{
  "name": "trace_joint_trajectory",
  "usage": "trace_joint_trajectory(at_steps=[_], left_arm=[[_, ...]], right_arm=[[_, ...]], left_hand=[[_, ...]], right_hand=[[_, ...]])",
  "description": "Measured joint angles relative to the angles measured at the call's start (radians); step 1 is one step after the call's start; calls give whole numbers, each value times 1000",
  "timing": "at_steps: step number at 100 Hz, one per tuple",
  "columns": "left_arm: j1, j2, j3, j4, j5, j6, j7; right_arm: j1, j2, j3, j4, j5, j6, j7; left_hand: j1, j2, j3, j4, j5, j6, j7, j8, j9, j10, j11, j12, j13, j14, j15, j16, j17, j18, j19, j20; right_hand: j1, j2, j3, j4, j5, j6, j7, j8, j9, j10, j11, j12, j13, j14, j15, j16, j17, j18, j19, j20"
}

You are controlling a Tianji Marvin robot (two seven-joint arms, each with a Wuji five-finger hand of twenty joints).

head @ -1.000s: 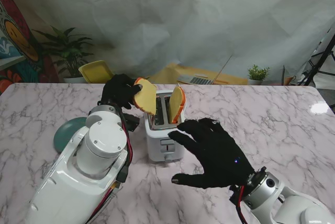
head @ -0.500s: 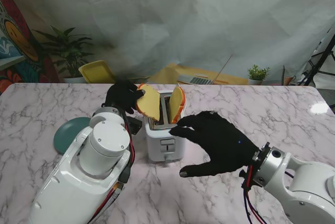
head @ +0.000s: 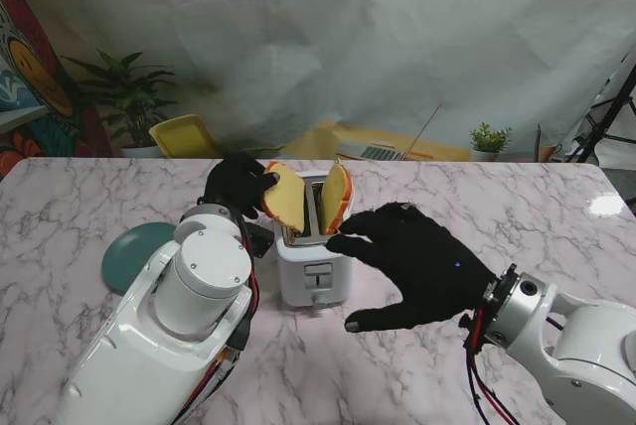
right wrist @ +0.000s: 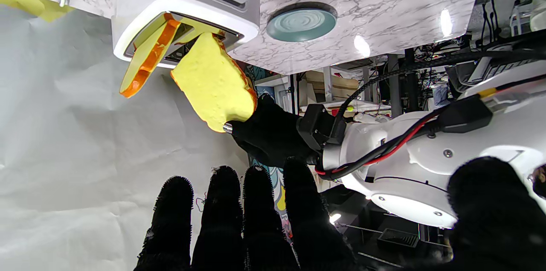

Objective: Toast the toast slices

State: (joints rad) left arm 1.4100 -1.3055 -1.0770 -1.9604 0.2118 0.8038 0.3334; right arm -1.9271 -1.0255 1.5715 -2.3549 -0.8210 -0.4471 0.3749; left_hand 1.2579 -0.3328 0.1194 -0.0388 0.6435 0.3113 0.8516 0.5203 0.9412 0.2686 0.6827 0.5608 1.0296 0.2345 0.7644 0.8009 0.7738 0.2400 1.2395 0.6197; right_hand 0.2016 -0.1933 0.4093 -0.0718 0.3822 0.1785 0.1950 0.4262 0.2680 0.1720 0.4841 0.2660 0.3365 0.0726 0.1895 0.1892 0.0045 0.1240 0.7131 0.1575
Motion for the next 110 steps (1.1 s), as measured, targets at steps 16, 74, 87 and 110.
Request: trace_joint_trajectory(at_steps=[16,74,87,110], left_arm=[[-4,-5,4,0,-10,9,2],[-6,20,8,-15,40,51,-82],[-2,28,4,-18,42,55,-101],[-2,28,1,-4,27,54,-96]], right_arm=[[1,0,7,0,-2,-2,3],[-10,-1,9,0,-11,6,-10],[-12,-1,9,0,-10,7,-8],[-14,-2,9,0,-11,6,-9]], left_hand=[[0,0,0,0,0,4,0,2,10,0,0,-3,10,1,0,0,4,3,11,0],[0,0,0,0,0,5,0,14,10,0,10,-4,10,2,13,0,5,4,26,0],[0,0,0,0,0,5,0,15,10,0,10,-4,10,2,14,0,4,4,27,0],[0,0,0,0,0,5,0,16,10,1,11,-4,10,2,16,0,3,5,37,0]], right_hand=[[0,0,0,0,0,0,0,1,0,0,0,0,0,0,0,0,0,0,0,0],[0,10,-11,0,0,0,0,2,0,-8,0,0,0,0,0,0,1,0,-2,0],[0,10,-12,0,0,0,0,2,0,-8,0,0,0,0,0,0,1,0,-2,0],[0,10,-15,0,0,0,0,2,0,-8,0,0,0,0,0,0,1,0,-3,0]])
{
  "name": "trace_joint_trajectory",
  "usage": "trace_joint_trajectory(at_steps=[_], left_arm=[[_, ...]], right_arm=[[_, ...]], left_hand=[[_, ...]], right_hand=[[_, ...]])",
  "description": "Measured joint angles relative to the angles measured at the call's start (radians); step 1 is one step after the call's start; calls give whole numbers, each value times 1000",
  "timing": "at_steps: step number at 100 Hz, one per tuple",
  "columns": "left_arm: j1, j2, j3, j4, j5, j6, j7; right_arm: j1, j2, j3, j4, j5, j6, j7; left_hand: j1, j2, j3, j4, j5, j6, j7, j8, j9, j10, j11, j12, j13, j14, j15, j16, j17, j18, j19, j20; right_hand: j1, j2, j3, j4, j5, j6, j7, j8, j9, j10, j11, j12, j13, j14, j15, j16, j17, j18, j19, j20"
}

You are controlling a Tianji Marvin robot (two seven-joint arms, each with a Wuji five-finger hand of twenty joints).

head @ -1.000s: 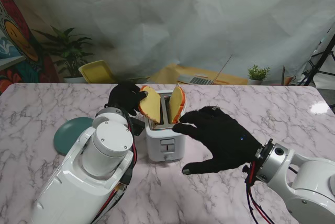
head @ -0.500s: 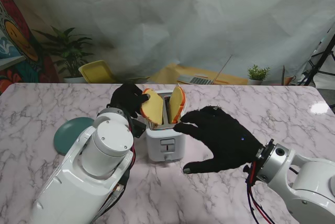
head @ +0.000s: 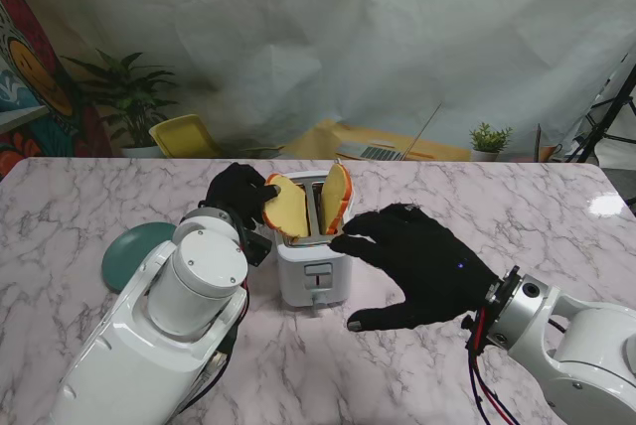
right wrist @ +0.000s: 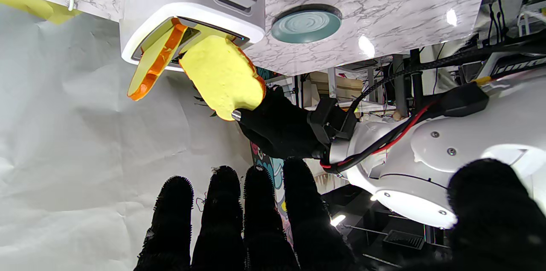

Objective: Toast the toast slices

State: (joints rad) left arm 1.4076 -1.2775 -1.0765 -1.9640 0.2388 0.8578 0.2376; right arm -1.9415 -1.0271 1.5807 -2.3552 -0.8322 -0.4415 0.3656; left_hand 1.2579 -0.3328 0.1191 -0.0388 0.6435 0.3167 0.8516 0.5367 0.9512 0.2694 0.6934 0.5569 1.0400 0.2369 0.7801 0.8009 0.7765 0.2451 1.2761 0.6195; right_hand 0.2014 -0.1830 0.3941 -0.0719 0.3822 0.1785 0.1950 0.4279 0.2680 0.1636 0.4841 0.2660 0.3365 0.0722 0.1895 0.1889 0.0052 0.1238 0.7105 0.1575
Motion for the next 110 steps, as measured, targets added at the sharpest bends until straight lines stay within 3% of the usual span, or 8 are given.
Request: trace_joint_trajectory(at_steps=[24,38,62,110], left_arm=[[-6,-24,16,27,-2,4,85],[-9,-33,33,27,44,24,85],[-37,-43,41,49,27,52,85],[-63,-79,56,123,-44,14,153]], right_arm=[[1,0,-1,0,0,2,9],[1,0,-2,0,0,6,14],[0,1,-1,0,0,5,14],[-12,1,3,0,-15,-4,10]], left_hand=[[0,0,0,0,0,8,0,3,0,1,1,0,0,1,1,0,0,0,0,0],[0,0,0,0,0,9,0,12,0,1,11,-1,0,1,9,0,0,1,2,-1],[0,1,0,0,-2,11,10,22,0,1,19,-3,0,1,16,-8,0,2,5,-11],[-4,31,-39,0,-18,12,33,32,-12,1,38,-23,-10,2,22,-14,-9,2,13,-23]], right_hand=[[0,11,-6,0,0,0,0,0,0,0,0,0,0,0,0,0,0,0,-1,0],[0,11,-6,0,0,0,0,1,1,0,0,0,0,0,0,-1,0,0,-1,0],[0,11,-10,0,0,0,0,1,1,-1,0,0,0,0,0,-1,2,0,-1,0],[2,20,-21,0,0,0,0,1,1,-1,0,0,0,0,0,-1,4,0,-1,0]])
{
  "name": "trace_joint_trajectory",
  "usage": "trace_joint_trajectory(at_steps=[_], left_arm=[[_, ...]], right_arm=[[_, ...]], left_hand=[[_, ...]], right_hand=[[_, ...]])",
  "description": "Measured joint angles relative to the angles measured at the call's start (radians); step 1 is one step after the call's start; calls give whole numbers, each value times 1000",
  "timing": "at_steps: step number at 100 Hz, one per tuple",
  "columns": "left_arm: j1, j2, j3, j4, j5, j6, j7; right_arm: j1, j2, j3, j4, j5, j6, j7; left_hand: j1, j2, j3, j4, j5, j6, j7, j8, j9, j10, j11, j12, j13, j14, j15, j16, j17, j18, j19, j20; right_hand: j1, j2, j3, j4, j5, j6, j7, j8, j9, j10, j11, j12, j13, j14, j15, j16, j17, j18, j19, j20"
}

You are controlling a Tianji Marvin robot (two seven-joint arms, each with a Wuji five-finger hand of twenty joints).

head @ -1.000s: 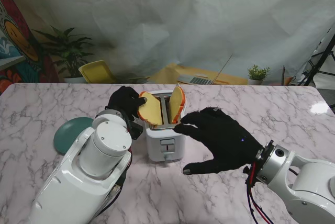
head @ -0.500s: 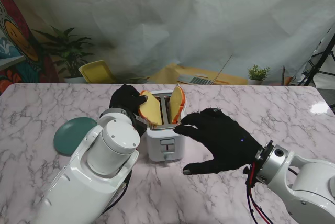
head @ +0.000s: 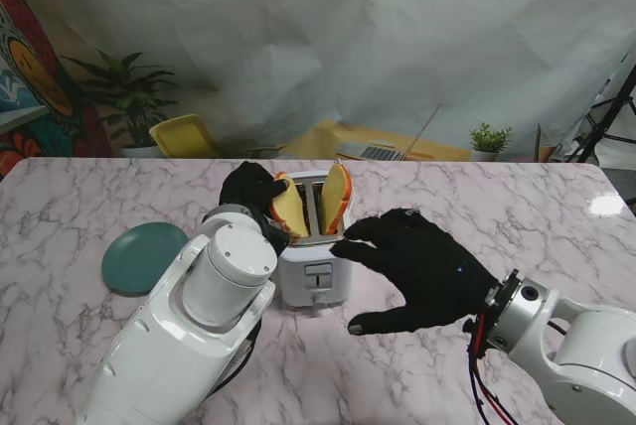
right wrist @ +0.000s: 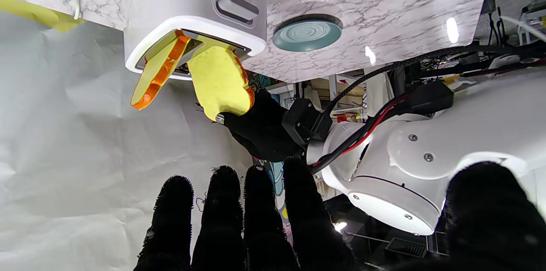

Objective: Toast the toast slices

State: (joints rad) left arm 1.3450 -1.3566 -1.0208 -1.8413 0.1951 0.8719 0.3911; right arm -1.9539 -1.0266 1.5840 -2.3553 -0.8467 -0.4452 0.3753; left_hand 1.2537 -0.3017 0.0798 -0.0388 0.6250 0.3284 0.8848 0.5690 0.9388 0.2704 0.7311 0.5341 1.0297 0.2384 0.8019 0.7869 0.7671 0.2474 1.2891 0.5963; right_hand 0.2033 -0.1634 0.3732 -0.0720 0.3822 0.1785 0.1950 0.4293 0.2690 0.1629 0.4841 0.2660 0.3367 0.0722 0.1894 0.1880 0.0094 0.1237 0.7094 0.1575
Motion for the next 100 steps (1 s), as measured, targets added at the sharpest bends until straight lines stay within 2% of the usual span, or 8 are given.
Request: trace_joint_trajectory(at_steps=[23,43,62,78,100], left_arm=[[-19,-15,11,33,-9,-2,26],[-39,-24,23,65,-4,-2,37],[-46,-41,24,85,-5,-8,89],[-53,-42,35,86,49,-6,85],[-67,-46,39,100,22,-7,92]], right_arm=[[-12,0,8,0,-3,-6,-3],[-23,-1,17,0,-6,-8,-7],[-29,-1,19,0,-7,-8,-8],[-31,-1,20,0,-7,-5,-6],[-32,-1,20,0,-5,-5,-3]], left_hand=[[0,1,0,0,0,0,0,0,-1,0,0,-3,-2,0,0,-7,-10,1,0,-1],[0,14,-1,0,-12,6,4,1,-27,14,0,-5,-42,17,0,-8,-40,8,-11,-1],[0,14,-1,0,-12,8,5,2,-27,16,0,-5,-42,17,0,-9,-40,8,-11,-1],[0,14,-1,0,-12,10,6,2,-27,16,0,-5,-42,17,0,-9,-40,8,-11,-1],[0,13,-1,0,-12,10,6,2,-27,16,0,-5,-42,17,0,-10,-40,8,-11,-1]], right_hand=[[3,8,-5,0,0,0,0,0,0,0,0,0,0,0,0,0,0,0,0,0],[13,8,-12,0,0,0,0,0,0,0,0,0,0,0,0,0,0,0,0,0],[13,8,-13,0,0,0,0,0,0,0,0,0,0,0,0,0,5,0,0,0],[13,8,-13,0,0,0,0,0,0,0,0,0,0,0,0,0,5,0,0,0],[16,8,-15,0,0,0,0,0,0,0,0,0,0,0,0,-1,5,0,0,0]])
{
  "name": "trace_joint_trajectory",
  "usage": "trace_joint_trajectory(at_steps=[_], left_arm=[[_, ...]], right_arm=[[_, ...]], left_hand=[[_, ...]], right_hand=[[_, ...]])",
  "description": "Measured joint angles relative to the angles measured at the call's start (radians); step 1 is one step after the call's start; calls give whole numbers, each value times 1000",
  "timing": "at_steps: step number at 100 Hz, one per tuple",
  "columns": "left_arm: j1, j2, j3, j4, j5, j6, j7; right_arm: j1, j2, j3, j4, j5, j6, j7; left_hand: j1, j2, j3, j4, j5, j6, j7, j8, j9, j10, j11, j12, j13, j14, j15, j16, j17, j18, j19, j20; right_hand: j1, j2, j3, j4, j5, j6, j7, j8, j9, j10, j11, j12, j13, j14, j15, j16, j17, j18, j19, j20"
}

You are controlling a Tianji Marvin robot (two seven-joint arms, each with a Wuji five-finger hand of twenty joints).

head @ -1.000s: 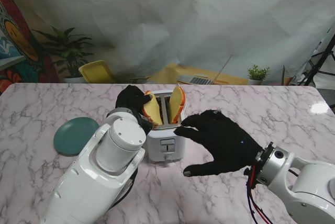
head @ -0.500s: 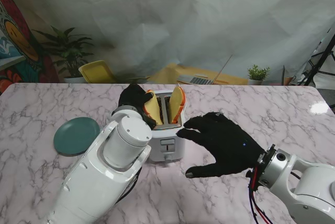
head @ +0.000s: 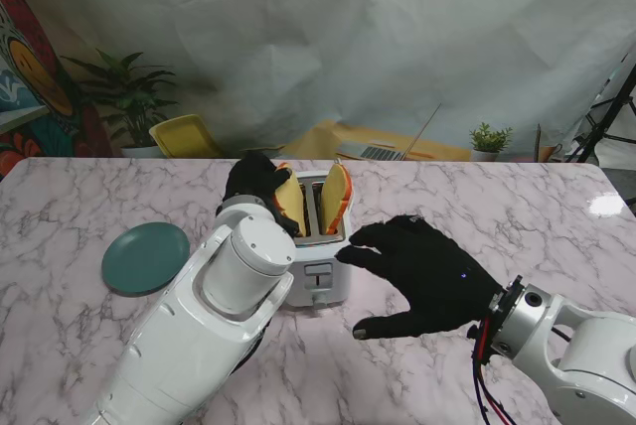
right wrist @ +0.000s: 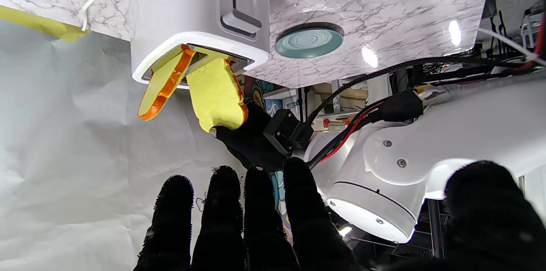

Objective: Toast the toast slices

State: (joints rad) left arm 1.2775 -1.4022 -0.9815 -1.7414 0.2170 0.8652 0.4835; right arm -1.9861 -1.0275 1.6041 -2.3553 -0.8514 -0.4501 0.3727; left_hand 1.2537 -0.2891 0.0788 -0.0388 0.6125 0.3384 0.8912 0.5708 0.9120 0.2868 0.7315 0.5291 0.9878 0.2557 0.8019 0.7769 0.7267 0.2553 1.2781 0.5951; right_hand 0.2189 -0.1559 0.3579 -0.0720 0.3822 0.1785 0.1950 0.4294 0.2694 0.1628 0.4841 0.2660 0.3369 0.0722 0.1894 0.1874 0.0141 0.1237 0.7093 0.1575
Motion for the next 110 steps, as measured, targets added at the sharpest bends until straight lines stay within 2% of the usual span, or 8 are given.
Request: trace_joint_trajectory(at_steps=[16,27,47,56,72,91,104,110], left_arm=[[-3,3,1,2,-3,26,-63],[-2,6,3,2,-6,35,-69],[3,16,2,2,-3,25,-76],[8,29,4,-2,8,-5,-86],[27,46,2,-22,8,-75,-88],[64,71,-15,-69,3,-205,-95],[83,128,-24,-87,229,-339,-205],[92,152,-49,-88,273,-418,-230]], right_arm=[[-6,0,6,0,-1,-2,-4],[-7,-1,6,0,-1,-2,-8],[-7,-1,4,0,-1,-2,-7],[-7,-1,2,0,-2,-1,-7],[-6,-1,-2,0,-3,1,-7],[-6,-1,-6,0,-6,4,-8],[-6,-2,-9,0,-13,4,-19],[-8,-3,-10,0,-18,4,-27]], left_hand=[[0,0,0,0,-8,0,1,1,-26,12,0,0,-29,7,0,-1,-30,6,-1,0],[0,17,0,0,-49,26,-31,2,-96,52,-13,0,-107,36,0,-1,-101,24,-26,0],[-58,112,-45,11,-110,73,-345,19,-323,138,-150,-38,-372,114,-105,-23,-345,50,-161,0],[-95,146,-62,12,-114,83,-477,-28,-408,143,-212,-56,-485,135,-176,-68,-460,52,-243,-10],[-165,160,-73,12,-160,88,-652,-84,-519,141,-369,-114,-657,171,-326,-189,-613,63,-422,-86],[-234,214,-76,12,-160,84,-739,-94,-582,119,-497,-149,-760,174,-421,-277,-685,52,-591,-179],[-273,304,-86,12,-187,38,-769,-94,-613,71,-569,-172,-813,145,-471,-321,-712,12,-687,-225],[-231,340,-88,12,-196,34,-776,-95,-613,56,-594,-181,-813,143,-486,-350,-707,7,-716,-251]], right_hand=[[0,0,0,0,0,0,0,0,0,0,0,0,0,0,0,0,0,0,0,0],[1,0,-10,0,0,0,0,0,1,0,0,0,0,0,0,0,1,0,0,0],[1,0,-10,0,0,0,0,0,1,0,0,0,0,0,0,0,2,0,0,0],[1,0,-10,0,0,0,0,0,1,0,0,0,0,0,0,0,2,0,0,0],[1,0,-10,0,0,0,0,0,1,0,0,0,0,0,0,0,2,0,0,0],[2,11,-11,0,0,0,0,0,1,0,0,0,0,0,0,0,2,0,0,0],[2,11,-11,0,0,0,0,0,1,0,0,0,0,0,0,0,2,0,0,0],[2,11,-11,0,0,0,0,0,1,0,0,0,0,0,0,0,2,0,0,0]])
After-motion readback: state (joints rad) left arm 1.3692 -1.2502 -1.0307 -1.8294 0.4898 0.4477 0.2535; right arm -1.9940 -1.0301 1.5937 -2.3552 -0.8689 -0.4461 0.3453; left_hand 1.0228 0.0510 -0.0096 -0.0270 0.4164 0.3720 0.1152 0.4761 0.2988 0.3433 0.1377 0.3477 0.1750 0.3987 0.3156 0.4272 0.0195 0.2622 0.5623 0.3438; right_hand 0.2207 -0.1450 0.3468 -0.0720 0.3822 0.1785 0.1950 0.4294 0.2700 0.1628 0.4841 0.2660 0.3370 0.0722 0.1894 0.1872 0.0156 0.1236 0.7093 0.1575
